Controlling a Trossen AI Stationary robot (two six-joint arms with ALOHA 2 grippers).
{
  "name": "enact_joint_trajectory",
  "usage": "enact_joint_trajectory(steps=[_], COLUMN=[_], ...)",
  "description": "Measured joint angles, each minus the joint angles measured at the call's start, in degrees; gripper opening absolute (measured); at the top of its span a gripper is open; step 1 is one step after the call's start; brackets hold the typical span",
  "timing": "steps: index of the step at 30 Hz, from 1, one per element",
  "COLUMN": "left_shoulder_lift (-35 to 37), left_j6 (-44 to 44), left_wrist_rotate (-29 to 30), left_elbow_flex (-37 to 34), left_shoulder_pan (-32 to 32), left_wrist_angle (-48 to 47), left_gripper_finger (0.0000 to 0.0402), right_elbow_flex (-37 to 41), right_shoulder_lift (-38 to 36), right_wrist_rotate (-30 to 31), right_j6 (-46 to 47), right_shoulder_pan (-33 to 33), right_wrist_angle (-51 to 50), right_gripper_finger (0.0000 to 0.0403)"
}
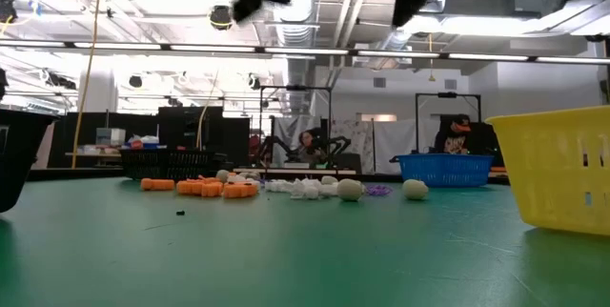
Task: Sort Halloween decoration
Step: Put the purple spider toy into the top black basket
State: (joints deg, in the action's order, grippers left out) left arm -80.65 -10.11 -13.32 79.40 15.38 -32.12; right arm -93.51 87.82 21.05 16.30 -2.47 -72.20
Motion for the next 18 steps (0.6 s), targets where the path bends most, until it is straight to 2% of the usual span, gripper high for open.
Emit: enact_joint_trajectory(steps=[5,9,13,18], left_shoulder_lift=[12.6,19.8,25.4,30.2], left_j6=[0.3,0.1,-0.1,-1.0], left_wrist_rotate=[2.8,9.0,10.4,9.7], left_elbow_flex=[0.0,0.0,0.0,0.0], left_shoulder_pan=[-1.2,-2.4,-3.4,-5.0], left_wrist_angle=[-0.7,-0.9,-1.1,-1.6], left_gripper_finger=[0.0,0.0003,0.0022,0.0077], right_elbow_flex=[18.4,27.7,32.3,32.7], right_shoulder_lift=[0.0,0.6,2.4,8.5], right_wrist_rotate=[-8.3,-10.9,-12.3,-17.4], right_j6=[-6.7,-14.5,-19.7,-23.3], right_shoulder_pan=[1.2,4.6,8.4,11.9], right_wrist_angle=[23.5,35.0,41.5,41.4], right_gripper_finger=[0.0232,0.0265,0.027,0.027])
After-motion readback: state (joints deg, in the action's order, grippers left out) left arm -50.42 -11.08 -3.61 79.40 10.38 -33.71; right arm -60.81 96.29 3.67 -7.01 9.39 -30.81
